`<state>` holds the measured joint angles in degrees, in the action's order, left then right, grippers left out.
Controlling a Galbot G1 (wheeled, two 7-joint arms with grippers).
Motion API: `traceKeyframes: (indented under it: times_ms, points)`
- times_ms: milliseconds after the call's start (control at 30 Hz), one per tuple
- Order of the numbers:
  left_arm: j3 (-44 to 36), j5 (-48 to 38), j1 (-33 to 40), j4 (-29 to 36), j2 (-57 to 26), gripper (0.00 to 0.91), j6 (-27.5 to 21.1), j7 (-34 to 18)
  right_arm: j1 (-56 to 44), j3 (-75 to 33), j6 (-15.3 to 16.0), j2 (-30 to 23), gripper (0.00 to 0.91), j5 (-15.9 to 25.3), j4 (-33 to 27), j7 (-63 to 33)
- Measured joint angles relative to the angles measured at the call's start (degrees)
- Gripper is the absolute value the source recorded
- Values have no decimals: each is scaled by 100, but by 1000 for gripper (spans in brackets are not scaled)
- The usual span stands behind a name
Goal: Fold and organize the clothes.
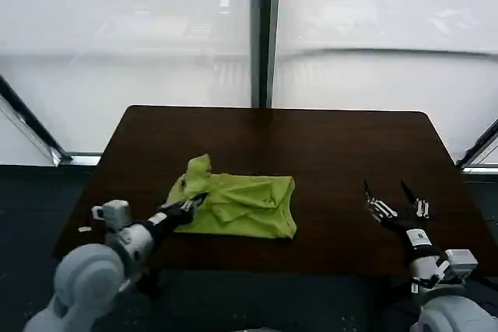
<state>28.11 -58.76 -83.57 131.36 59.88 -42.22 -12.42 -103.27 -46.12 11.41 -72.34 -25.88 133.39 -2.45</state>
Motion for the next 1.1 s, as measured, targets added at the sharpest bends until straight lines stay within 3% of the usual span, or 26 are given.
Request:
traceKeyframes:
  times_ms: [400, 867, 900, 933, 1100]
  points:
    - [-1444, -3, 1179, -529, 530, 0, 3, -187, -115, -70, -57, -335, 878, 193, -53, 19]
    - [-1845, 326, 1140, -772, 919, 0, 4, -135, -30, -1, -38, -336, 878, 234, -151, 23]
    - [-1866, 350, 1123, -772, 938, 351, 4, -135, -29, -2, -38, -333, 878, 236, -164, 24]
    - [-1886, 378, 1102, -773, 962, 878, 4, -135, -28, 0, -39, -331, 878, 238, -179, 23]
    - [-2008, 581, 1050, -831, 1105, 878, 4, -128, -26, 55, -60, -331, 878, 301, -217, 40]
